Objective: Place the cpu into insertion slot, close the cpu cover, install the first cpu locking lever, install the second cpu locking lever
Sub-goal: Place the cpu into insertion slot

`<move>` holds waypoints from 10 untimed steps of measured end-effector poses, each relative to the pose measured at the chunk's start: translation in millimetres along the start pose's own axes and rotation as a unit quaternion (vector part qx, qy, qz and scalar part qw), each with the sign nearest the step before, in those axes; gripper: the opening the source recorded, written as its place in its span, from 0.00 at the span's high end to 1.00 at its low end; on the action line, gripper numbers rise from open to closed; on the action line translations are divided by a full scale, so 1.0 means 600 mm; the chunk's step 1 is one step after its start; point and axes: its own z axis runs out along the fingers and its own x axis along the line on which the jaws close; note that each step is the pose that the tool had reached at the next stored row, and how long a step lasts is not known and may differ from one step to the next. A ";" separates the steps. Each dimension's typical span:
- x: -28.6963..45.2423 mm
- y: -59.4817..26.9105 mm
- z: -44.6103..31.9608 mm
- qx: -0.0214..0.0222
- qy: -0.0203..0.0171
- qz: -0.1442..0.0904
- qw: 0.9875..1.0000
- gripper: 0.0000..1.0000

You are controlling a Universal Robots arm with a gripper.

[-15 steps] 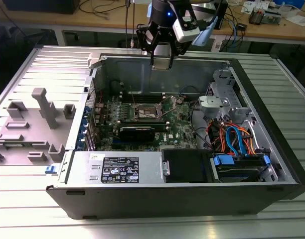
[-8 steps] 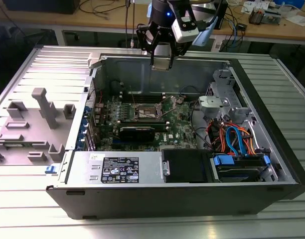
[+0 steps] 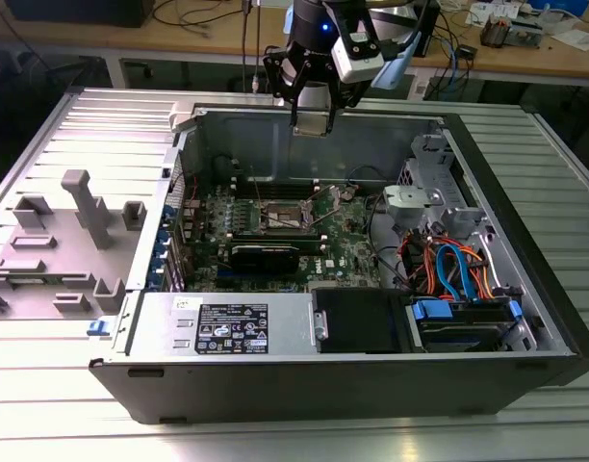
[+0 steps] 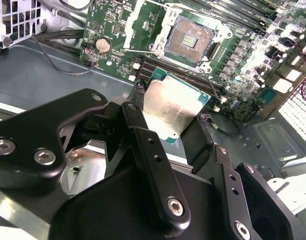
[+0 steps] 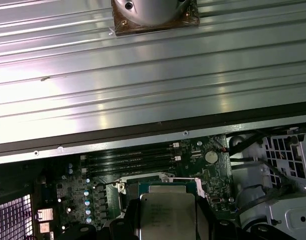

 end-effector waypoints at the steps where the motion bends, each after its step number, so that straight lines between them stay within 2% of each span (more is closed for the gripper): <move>1: 0.000 0.000 0.000 0.000 0.000 0.000 1.000 0.46; 6: 0.000 0.000 0.000 0.000 0.000 0.002 1.000 0.46; 10: 0.000 -0.003 0.000 0.000 -0.001 0.012 1.000 0.46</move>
